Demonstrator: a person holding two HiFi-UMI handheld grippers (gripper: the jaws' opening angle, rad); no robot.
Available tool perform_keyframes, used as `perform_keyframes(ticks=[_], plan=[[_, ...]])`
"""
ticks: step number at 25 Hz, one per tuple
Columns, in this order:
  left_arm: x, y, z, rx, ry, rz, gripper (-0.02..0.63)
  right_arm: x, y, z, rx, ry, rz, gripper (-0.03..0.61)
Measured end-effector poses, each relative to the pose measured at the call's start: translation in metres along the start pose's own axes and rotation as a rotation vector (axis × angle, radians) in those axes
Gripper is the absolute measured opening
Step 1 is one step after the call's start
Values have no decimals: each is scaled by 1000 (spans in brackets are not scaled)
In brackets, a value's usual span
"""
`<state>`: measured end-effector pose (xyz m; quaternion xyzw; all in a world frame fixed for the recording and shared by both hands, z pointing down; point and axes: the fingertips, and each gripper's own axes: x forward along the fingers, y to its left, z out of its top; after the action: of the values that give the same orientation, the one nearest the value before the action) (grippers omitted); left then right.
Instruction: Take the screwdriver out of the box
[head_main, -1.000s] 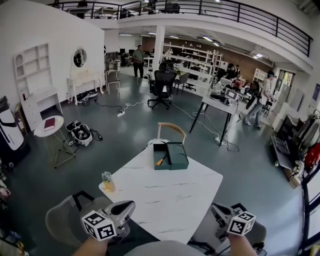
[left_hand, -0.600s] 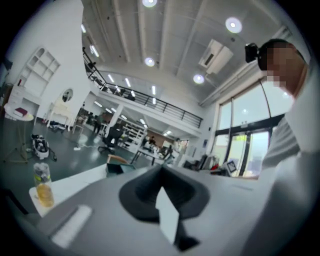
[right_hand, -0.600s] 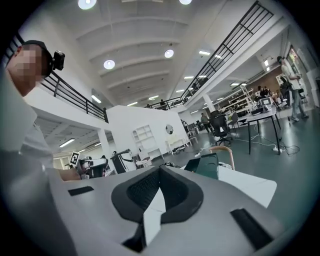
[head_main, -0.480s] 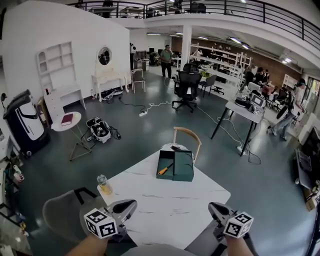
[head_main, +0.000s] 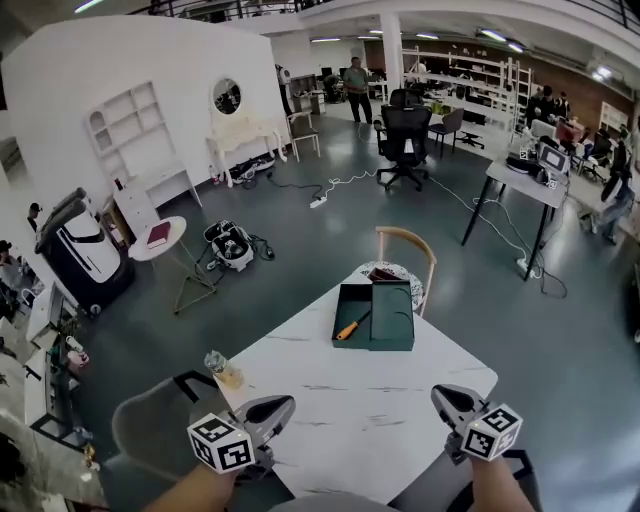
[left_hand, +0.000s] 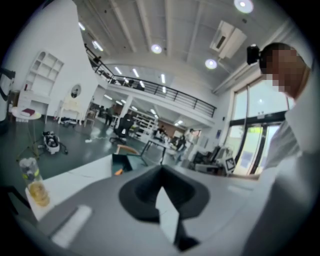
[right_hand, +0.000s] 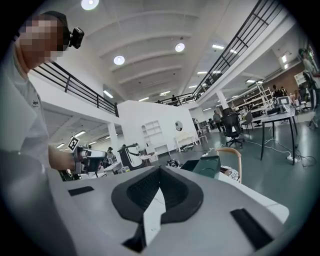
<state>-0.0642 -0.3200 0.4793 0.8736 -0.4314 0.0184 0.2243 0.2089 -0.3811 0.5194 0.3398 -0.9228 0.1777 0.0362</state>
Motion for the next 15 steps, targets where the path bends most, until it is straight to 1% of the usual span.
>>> perform_keyframes(ticks=[4,8,11,15], plan=[[30,32,-9,-10,68,-28,5,24,-12,-8,19,4,-47,6],[72,60,-6,28,152,-46,5,42,-18,-7,26,11,-80,6],[108,78,-4,58,211,-47,5,53,-25,-2,6,18,-93,6],[155,102,-5,60,296,-36,5,69,-35,5,-7,24,-93,6]])
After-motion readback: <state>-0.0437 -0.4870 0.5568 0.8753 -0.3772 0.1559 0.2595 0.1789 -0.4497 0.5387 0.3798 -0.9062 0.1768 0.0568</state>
